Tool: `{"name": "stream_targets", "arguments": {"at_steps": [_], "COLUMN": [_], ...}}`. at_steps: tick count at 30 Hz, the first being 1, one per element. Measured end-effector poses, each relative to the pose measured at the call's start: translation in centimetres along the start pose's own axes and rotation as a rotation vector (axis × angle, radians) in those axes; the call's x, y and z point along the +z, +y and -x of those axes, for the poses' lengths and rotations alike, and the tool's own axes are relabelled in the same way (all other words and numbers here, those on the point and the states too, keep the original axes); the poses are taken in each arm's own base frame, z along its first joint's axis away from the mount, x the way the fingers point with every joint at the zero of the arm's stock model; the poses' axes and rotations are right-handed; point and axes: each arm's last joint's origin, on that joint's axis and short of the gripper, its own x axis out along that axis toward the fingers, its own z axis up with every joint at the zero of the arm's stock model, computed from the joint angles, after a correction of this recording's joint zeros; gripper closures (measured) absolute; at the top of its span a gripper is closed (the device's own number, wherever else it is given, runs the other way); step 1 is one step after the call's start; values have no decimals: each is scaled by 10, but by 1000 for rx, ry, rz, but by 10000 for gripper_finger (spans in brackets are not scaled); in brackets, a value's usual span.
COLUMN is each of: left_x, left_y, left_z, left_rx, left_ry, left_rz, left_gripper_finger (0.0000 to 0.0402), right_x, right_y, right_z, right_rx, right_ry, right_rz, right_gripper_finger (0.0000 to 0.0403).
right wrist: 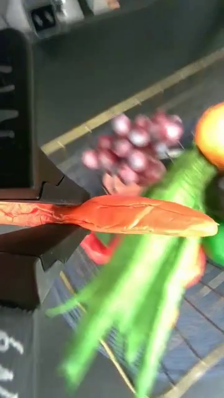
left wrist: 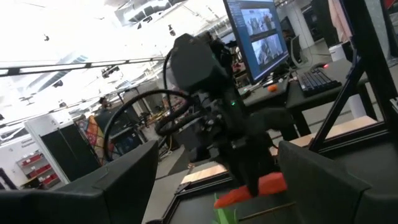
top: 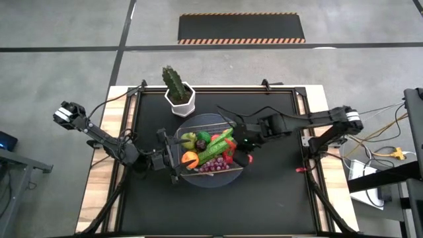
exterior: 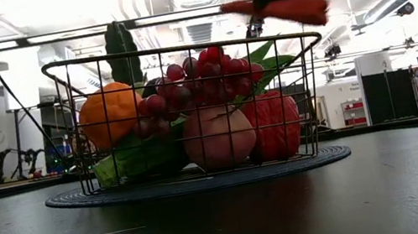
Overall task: Build produce basket
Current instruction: Put the carrot into the wire basket
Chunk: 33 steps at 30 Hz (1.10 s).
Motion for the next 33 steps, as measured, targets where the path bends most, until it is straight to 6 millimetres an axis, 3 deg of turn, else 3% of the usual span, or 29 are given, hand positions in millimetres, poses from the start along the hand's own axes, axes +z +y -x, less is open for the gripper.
{"name": "stream_targets", "arguments": {"at_steps": [5,12,18,23,29,33], "left_x": [0,0,-1,-1,-2,-2], "left_y": [0,1,1,1,1,1], "left_z": [0,0,0,0,0,1], "left_rx": [4,21,26,29,34,43], "left_ry": [2,14,18,22,27,33], "left_rz": [0,-13,-20,-24,-25,-26], "left_gripper_finger": [91,91,91,91,91,91], "right_x": [21,45,58,62,65,65], "right_y": [-7,-11,-14,-15,-16,-16], "right_z": [-8,9,15,-9,-46,-59], "right_rx": [-42,-94,-436,-510,-533,-533], "right_ry": [-21,-24,-74,29,142,182], "right_rz": [58,274,668,924,989,1024], "right_gripper_finger": [374,374,374,374,373,347]}}
